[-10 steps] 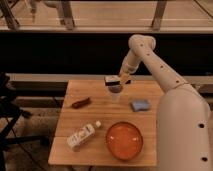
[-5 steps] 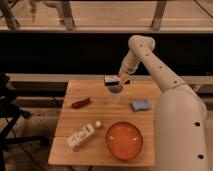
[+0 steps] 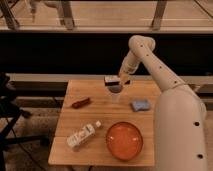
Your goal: Place the eraser in the ceramic cup
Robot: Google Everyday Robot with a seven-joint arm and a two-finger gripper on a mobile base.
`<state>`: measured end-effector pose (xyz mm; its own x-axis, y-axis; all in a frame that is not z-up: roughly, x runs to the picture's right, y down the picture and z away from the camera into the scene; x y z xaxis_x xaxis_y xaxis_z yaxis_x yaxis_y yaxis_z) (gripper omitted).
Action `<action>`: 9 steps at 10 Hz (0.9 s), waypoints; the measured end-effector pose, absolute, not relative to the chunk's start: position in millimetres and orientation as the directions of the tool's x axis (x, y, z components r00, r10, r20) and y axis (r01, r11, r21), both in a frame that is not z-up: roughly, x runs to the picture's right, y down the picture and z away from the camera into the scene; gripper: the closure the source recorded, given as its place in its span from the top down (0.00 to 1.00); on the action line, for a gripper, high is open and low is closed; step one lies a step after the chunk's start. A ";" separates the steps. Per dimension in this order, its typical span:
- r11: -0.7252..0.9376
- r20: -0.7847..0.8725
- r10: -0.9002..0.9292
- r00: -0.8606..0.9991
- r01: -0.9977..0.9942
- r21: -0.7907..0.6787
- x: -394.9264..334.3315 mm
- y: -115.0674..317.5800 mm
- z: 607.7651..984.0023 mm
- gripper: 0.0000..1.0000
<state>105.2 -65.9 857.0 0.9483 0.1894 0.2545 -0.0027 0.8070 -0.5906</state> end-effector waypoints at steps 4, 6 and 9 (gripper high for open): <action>0.803 0.257 0.193 0.947 -0.002 -0.596 106.2 -57.3 842.1 0.74; 0.802 0.266 0.198 0.943 0.001 -0.598 103.0 -54.1 839.3 0.80; 0.801 0.283 0.196 0.939 0.013 -0.598 95.7 -53.6 843.0 0.80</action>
<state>95.7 -53.6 843.0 0.9389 0.1957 0.2830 0.0134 0.8011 -0.5984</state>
